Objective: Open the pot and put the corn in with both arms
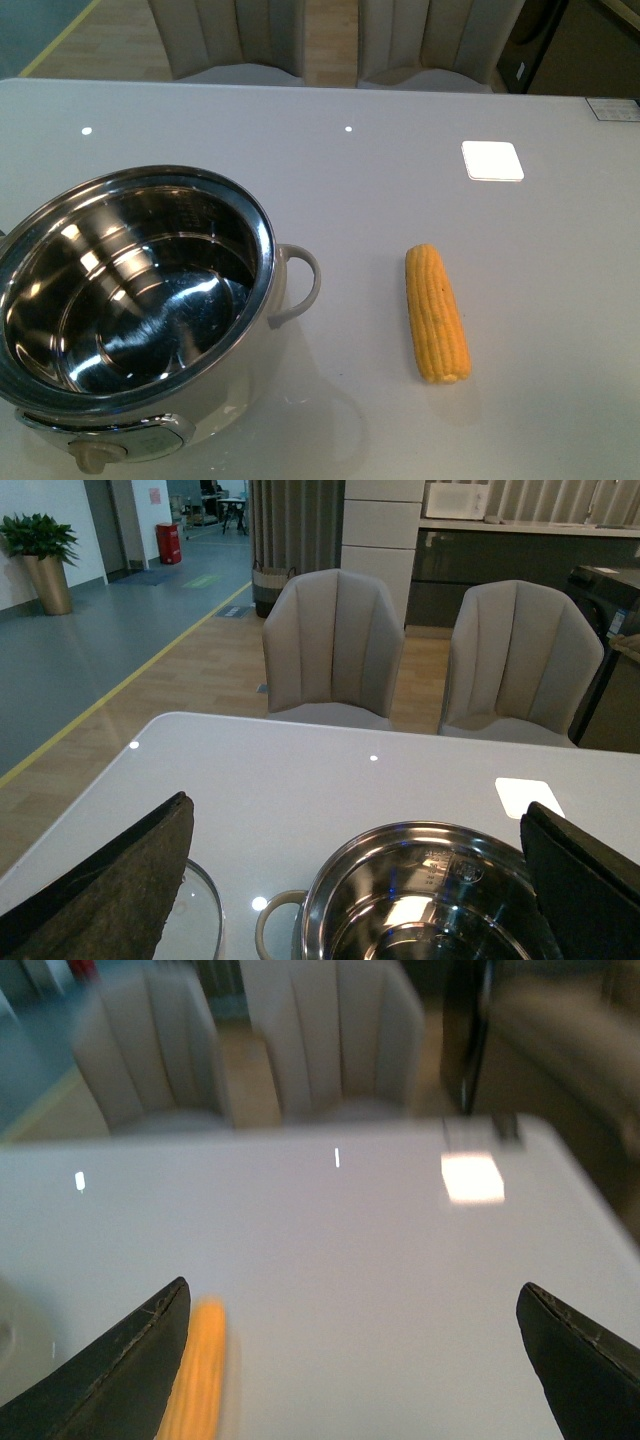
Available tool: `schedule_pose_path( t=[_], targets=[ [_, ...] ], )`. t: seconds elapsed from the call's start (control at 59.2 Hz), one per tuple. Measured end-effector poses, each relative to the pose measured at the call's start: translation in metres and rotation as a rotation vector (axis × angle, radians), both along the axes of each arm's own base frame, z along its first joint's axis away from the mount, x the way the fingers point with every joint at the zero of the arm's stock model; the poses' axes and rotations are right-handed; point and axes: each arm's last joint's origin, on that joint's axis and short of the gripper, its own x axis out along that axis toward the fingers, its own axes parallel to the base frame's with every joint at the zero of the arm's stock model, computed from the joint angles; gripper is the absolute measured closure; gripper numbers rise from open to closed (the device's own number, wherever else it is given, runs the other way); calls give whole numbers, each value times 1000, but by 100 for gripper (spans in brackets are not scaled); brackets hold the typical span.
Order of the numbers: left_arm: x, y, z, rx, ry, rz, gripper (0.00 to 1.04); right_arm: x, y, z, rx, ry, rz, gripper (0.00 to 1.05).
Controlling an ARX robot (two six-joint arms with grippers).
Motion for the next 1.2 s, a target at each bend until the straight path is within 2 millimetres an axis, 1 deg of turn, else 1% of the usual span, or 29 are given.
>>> schedule_pose_path(
  t=[0.152,0.321,0.456,0.591,0.692,0.861,1.08,1.198],
  targets=[
    [0,0,0,0,0,0,7,22,5,-9,33,73,39,9],
    [0,0,0,0,0,0,7,58,16,-23,36,159,88,9],
    [0,0,0,0,0,0,7,91,29,-39,28,231,118,9],
    [0,0,0,0,0,0,7,121,45,-64,29,342,138,9],
    [0,0,0,0,0,0,7,136,57,-79,15,393,153,9],
    [0,0,0,0,0,0,7,155,76,-96,16,430,219,9],
    [0,0,0,0,0,0,7,182,87,-106,-56,437,255,9],
    [0,0,0,0,0,0,7,195,92,-120,-88,462,275,9]
  ],
)
